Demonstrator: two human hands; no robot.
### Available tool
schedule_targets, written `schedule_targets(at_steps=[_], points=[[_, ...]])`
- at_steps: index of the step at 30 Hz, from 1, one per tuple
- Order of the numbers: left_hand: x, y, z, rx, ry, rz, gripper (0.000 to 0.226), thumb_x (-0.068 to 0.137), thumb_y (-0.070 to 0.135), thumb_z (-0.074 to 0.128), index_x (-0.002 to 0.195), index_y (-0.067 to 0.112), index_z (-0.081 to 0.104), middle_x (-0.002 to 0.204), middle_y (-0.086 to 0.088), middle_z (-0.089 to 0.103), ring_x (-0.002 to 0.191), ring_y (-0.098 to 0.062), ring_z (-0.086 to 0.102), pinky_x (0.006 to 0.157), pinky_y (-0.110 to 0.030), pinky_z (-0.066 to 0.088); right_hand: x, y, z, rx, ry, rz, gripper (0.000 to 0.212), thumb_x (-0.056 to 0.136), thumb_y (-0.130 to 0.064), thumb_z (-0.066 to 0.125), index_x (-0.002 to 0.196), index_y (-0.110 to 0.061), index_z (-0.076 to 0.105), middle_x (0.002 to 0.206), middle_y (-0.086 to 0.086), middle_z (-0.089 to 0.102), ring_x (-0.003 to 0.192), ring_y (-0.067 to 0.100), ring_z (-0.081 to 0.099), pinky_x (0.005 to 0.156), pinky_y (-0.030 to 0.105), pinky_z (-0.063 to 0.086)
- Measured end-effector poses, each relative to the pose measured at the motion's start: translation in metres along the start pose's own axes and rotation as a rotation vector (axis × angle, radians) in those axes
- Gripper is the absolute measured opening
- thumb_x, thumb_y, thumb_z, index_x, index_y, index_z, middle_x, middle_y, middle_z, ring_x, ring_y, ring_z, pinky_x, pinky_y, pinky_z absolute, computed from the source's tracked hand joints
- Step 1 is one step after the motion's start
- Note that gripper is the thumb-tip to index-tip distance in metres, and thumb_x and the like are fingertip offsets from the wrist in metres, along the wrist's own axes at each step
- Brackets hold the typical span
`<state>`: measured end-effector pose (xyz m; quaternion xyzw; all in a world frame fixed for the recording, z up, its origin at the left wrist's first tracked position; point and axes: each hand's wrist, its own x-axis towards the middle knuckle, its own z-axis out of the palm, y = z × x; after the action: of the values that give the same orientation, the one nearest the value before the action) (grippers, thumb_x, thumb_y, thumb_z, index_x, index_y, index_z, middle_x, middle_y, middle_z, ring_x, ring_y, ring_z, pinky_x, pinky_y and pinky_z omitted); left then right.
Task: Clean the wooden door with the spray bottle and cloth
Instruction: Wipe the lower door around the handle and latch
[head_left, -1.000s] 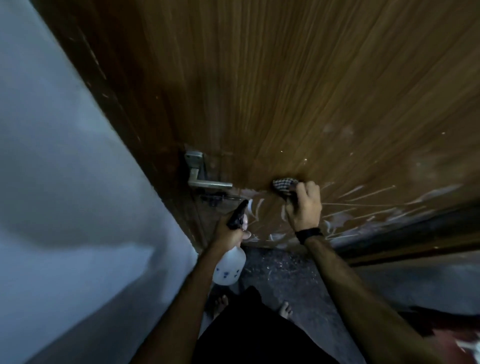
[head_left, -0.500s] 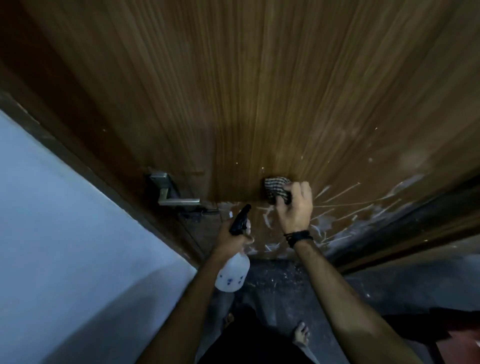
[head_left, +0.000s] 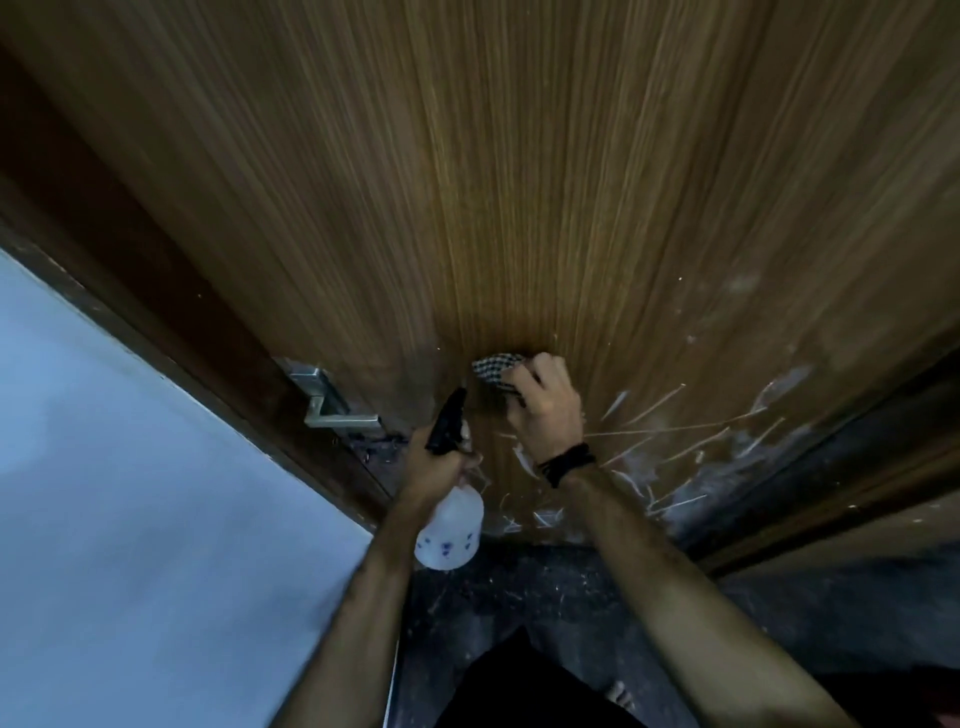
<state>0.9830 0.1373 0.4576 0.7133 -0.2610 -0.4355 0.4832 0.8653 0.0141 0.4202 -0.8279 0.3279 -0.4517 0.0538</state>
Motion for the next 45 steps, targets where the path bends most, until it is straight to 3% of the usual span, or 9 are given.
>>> schedule_targets(at_steps=[6,11,14,18,24,31,34,41,45], points=[[-0.006,-0.002,0.012,-0.085,-0.051,0.068,0.060,0.084,-0.020,0.064,0.077,0.039,0.064,0.076,-0.006,0.061,0.051,-0.013,0.051,0.049,-0.027,0.044,-0.003,0.022,-0.027,0.047,0.216,0.175,0.029,0.065,0.011,0.072,0.089,-0.002,0.062,0.087,0.013,0.050,0.081,0.031,0.049,0.069,0.036,0.042],[-0.005,-0.010,0.037,-0.031,-0.071,0.008,0.039,0.087,-0.015,0.066,0.069,0.016,0.053,0.056,-0.001,0.054,0.038,-0.006,0.047,0.043,-0.020,0.043,-0.012,0.026,-0.013,-0.036,-0.011,0.013,0.033,0.071,0.006,0.069,0.095,-0.009,0.051,0.094,0.010,0.043,0.085,0.031,0.047,0.054,0.041,0.043],[-0.001,-0.017,0.048,0.010,-0.154,0.011,0.037,0.088,-0.015,0.065,0.076,0.018,0.057,0.064,-0.003,0.055,0.040,-0.006,0.046,0.047,-0.025,0.043,-0.042,0.050,-0.024,-0.005,-0.045,0.210,0.041,0.067,0.010,0.067,0.098,-0.011,0.049,0.099,0.009,0.045,0.091,0.029,0.048,0.063,0.044,0.047],[-0.001,-0.022,0.064,0.027,-0.228,0.009,0.040,0.088,-0.016,0.064,0.084,0.024,0.062,0.065,0.000,0.056,0.042,-0.006,0.045,0.050,-0.029,0.041,-0.059,0.083,-0.062,0.099,0.293,0.681,0.044,0.065,0.008,0.081,0.100,-0.002,0.058,0.103,0.016,0.053,0.095,0.006,0.044,0.083,0.032,0.047],[-0.007,-0.019,0.101,-0.006,-0.314,0.022,0.043,0.086,-0.020,0.062,0.095,0.023,0.063,0.071,0.000,0.059,0.050,-0.011,0.047,0.049,-0.027,0.038,-0.026,0.094,-0.097,0.104,0.574,0.512,0.037,0.069,-0.013,0.092,0.085,0.001,0.061,0.090,0.012,0.057,0.088,0.012,0.052,0.077,0.022,0.046],[-0.007,-0.019,0.124,0.047,-0.332,0.021,0.047,0.085,-0.018,0.062,0.090,0.028,0.063,0.084,-0.007,0.057,0.055,-0.014,0.045,0.050,-0.027,0.040,-0.083,0.108,-0.065,0.094,0.322,1.033,0.045,0.070,-0.045,0.088,0.084,-0.016,0.056,0.085,0.000,0.061,0.081,0.022,0.061,0.067,0.034,0.047],[-0.005,-0.019,0.132,0.070,-0.296,0.024,0.035,0.082,-0.020,0.063,0.087,0.014,0.060,0.083,-0.010,0.056,0.057,-0.016,0.046,0.047,-0.026,0.039,-0.087,0.122,-0.070,0.129,0.362,0.982,0.044,0.068,-0.034,0.091,0.082,-0.011,0.056,0.081,-0.001,0.056,0.076,0.015,0.052,0.070,0.045,0.050],[-0.004,-0.027,0.162,0.117,-0.224,0.049,0.042,0.079,-0.029,0.060,0.085,0.013,0.063,0.075,-0.005,0.063,0.051,-0.015,0.056,0.042,-0.025,0.041,-0.039,0.132,-0.116,0.192,0.609,0.763,0.049,0.072,-0.047,0.083,0.078,-0.008,0.053,0.077,-0.001,0.052,0.071,0.011,0.048,0.067,0.017,0.039],[-0.014,-0.021,0.185,0.171,-0.217,0.050,0.044,0.079,-0.030,0.057,0.079,0.014,0.061,0.066,0.004,0.064,0.049,-0.011,0.057,0.043,-0.020,0.044,-0.089,0.146,-0.085,0.245,0.419,0.987,0.046,0.068,-0.035,0.091,0.076,-0.011,0.053,0.075,0.001,0.054,0.070,0.017,0.051,0.068,0.041,0.050]])
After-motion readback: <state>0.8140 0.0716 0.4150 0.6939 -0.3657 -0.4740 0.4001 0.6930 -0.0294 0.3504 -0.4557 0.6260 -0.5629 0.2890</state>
